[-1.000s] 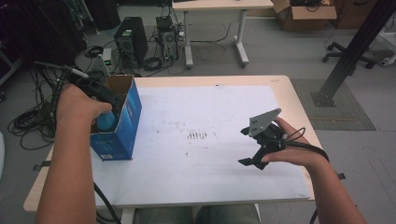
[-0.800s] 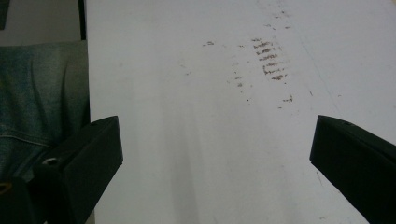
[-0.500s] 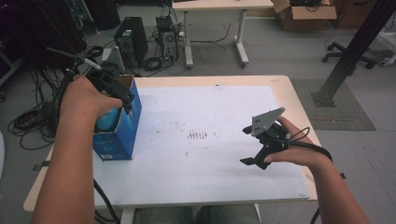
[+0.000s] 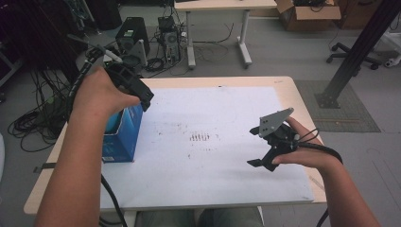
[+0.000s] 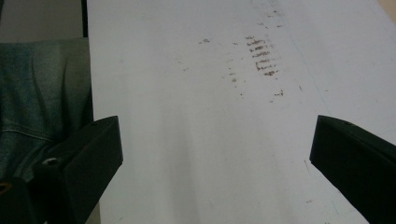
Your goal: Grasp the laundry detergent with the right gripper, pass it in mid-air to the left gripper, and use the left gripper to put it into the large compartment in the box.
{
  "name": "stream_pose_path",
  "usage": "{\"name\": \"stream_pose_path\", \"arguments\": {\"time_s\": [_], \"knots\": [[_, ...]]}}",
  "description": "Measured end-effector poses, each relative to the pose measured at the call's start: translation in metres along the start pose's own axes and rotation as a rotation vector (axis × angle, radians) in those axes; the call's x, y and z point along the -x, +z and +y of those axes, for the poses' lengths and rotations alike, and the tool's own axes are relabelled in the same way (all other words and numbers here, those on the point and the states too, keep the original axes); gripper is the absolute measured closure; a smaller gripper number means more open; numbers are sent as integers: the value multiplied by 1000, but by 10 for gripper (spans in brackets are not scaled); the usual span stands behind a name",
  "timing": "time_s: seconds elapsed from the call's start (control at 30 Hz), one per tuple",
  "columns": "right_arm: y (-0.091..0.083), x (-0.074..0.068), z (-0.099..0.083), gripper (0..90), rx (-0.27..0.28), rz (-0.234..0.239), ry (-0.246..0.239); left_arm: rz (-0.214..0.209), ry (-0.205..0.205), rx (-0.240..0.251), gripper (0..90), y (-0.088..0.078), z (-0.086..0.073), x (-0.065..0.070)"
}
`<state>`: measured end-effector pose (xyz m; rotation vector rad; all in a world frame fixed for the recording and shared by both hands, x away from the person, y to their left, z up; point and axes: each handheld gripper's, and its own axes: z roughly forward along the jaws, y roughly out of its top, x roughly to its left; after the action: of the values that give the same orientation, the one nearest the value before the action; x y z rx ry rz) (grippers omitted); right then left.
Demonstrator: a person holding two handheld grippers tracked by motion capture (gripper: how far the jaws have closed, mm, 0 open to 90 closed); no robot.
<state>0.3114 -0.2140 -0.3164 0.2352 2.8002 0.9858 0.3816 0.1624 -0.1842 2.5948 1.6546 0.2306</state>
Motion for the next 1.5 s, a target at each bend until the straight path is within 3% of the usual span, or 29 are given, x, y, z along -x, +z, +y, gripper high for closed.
{"name": "stream_pose_path", "arguments": {"time_s": [0.07, 0.47, 0.53, 0.7, 0.87, 1.03, 1.07, 1.13, 1.17, 1.27, 1.33, 1.5], "knots": [[-2, 1, 1, 25, -1, -3, -1, -7, 31, 13, 3, -3, 3, 8], [-6, 6, 9, 26, -37, -6, -11, -26, 311, 43, 3, -8, 15, 64], [-7, 6, 12, 26, -48, 1, -20, -31, 345, 37, 2, -5, 16, 69], [-10, 10, 21, 26, -87, 3, -33, -40, 477, 16, 2, 8, 13, 86], [-12, 14, 32, 26, -128, 6, -51, -40, 574, 3, 3, 19, 6, 99], [-10, 20, 41, 27, -207, 6, -81, -38, 671, -34, 3, 36, 0, 110], [-9, 21, 42, 28, -222, 5, -86, -50, 677, -46, 3, 39, 0, 111], [-7, 23, 43, 30, -255, 9, -93, -46, 725, -49, 3, 46, -3, 113], [-6, 24, 43, 30, -271, 14, -99, -69, 724, -65, 2, 49, -3, 112], [-2, 27, 44, 30, -317, 30, -102, -85, 755, -79, 2, 56, -4, 111], [1, 30, 43, 31, -344, 37, -95, -72, 786, -82, 2, 60, -4, 111], [10, 36, 41, 34, -382, 53, -100, -96, 812, -91, 2, 68, -6, 110]]}}
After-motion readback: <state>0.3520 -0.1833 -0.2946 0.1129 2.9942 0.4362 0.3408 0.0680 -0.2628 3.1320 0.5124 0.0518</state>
